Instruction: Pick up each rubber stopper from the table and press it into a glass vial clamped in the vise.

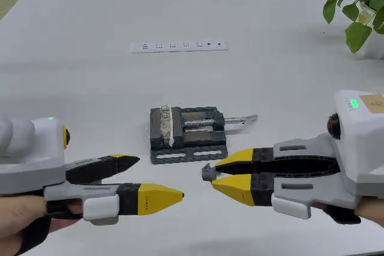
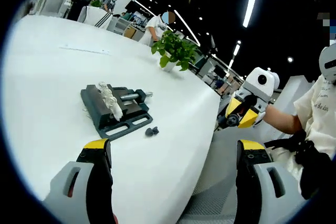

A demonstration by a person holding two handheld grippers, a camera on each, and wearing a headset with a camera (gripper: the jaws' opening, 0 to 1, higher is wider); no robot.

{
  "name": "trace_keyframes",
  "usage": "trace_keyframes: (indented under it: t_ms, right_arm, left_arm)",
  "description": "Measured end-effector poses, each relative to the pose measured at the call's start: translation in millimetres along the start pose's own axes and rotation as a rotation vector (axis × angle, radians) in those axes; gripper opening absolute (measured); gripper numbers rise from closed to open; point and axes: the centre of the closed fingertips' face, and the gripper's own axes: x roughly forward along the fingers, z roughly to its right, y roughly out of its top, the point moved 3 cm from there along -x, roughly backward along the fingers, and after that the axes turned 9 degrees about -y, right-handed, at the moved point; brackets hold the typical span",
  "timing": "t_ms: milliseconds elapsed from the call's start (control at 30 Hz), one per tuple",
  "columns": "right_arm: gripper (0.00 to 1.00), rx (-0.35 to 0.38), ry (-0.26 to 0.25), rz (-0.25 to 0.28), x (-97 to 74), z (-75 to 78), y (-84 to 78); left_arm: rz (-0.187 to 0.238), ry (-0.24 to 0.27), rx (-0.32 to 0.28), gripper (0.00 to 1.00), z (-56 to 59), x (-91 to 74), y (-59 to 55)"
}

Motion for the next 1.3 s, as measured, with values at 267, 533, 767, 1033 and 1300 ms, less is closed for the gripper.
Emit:
trace_keyframes:
  t_ms: [267, 533, 767, 1033, 1300]
  right_arm:
    - [0.06, 0.000, 0.010, -0.018, 2.5, -0.4, -4.4]
    - [0.06, -0.001, 0.017, -0.038, 6.0, 0.4, -9.6]
    - [0.06, -0.005, 0.028, -0.068, 8.3, -0.9, -15.0]
    - [0.06, -0.008, 0.029, -0.106, 12.4, 2.4, -20.9]
    - [0.06, -0.025, 0.047, -0.183, 16.6, 10.8, -27.1]
  left_arm:
    - [-0.026, 0.135, 0.115, 0.99, -23.1, -13.1, -1.8]
    - [-0.082, 0.233, 0.239, 0.99, -28.7, -17.2, -8.6]
    - [-0.109, 0.276, 0.308, 0.99, -23.7, -13.7, -12.5]
    - [-0.122, 0.321, 0.347, 0.99, -31.8, -22.0, -14.2]
    - [-0.131, 0.325, 0.355, 0.99, -38.8, -24.7, -21.8]
